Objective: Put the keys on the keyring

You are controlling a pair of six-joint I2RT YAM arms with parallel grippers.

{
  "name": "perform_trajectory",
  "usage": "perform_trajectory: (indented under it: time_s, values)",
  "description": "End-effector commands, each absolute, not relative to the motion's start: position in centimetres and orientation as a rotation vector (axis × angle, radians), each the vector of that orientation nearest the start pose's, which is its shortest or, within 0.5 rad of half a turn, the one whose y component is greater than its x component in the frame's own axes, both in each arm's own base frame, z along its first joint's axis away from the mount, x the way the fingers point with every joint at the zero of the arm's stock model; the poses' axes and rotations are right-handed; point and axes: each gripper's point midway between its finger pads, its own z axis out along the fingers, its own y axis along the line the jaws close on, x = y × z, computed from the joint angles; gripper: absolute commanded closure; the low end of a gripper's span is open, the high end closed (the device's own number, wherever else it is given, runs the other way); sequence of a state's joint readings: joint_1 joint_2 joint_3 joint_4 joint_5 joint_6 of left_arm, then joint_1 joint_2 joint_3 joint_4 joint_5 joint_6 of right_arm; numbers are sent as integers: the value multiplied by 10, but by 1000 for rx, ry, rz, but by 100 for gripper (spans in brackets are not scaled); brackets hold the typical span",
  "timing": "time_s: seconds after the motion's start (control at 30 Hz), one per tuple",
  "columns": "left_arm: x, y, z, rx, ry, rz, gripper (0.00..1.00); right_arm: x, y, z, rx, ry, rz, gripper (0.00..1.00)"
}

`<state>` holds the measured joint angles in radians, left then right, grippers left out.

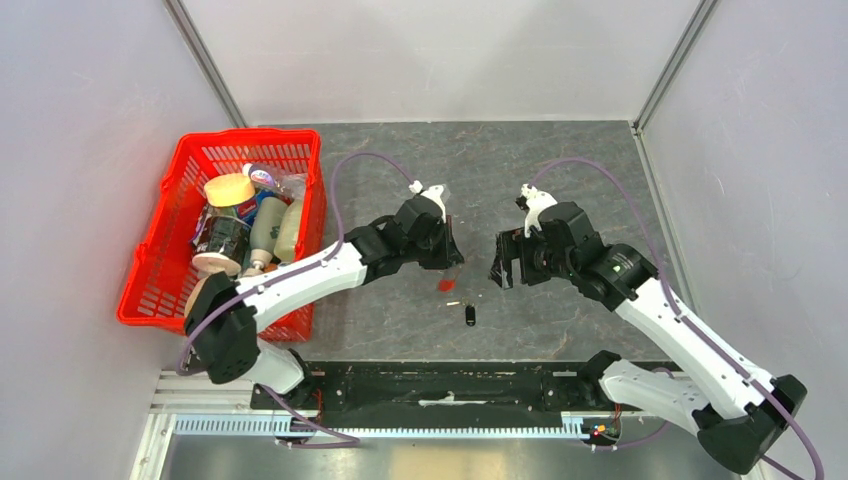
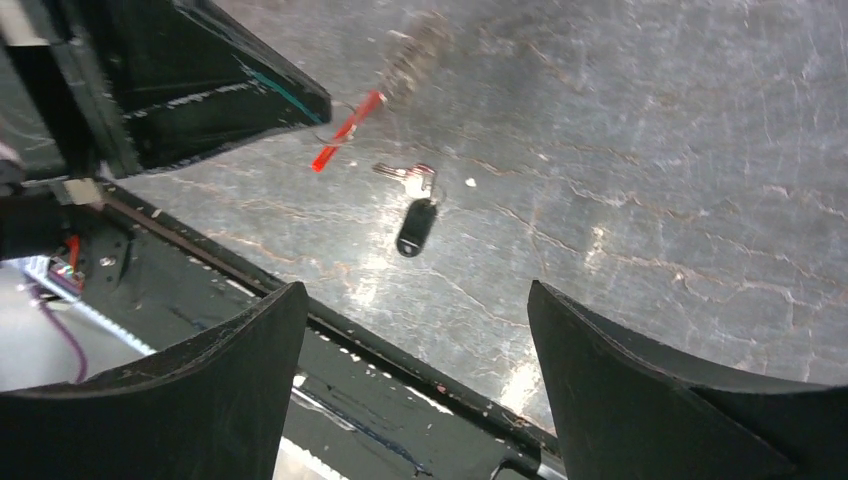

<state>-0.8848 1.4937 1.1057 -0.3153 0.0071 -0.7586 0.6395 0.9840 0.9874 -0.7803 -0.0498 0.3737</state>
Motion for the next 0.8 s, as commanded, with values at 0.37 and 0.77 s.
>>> perform_trajectory:
  time_s: [0.37, 0.77]
  values:
    - [197, -336, 243, 179, 2330, -1214, 98, 142, 222, 293, -771, 2099, 998, 14]
    - [174, -338, 286, 250, 2248, -1401, 98, 134, 237, 331, -888, 1933, 1046, 17]
